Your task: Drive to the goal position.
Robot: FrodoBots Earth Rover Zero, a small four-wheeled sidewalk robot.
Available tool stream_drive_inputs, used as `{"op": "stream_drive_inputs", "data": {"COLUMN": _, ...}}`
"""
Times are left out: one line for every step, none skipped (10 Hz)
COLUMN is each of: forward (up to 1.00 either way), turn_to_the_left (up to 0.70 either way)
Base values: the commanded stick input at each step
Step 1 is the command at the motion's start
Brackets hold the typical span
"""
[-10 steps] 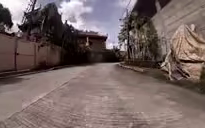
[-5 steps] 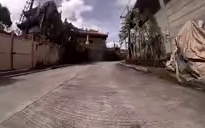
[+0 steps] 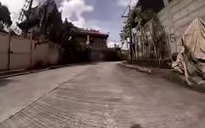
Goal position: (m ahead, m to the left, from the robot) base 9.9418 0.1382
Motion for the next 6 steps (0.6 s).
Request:
{"op": "stream_drive_inputs", "data": {"forward": 0.70, "turn_to_the_left": 0.00}}
{"op": "stream_drive_inputs", "data": {"forward": 0.70, "turn_to_the_left": 0.00}}
{"op": "stream_drive_inputs", "data": {"forward": 0.70, "turn_to_the_left": 0.00}}
{"op": "stream_drive_inputs", "data": {"forward": 0.70, "turn_to_the_left": 0.00}}
{"op": "stream_drive_inputs", "data": {"forward": 0.70, "turn_to_the_left": 0.00}}
{"op": "stream_drive_inputs", "data": {"forward": 0.70, "turn_to_the_left": 0.00}}
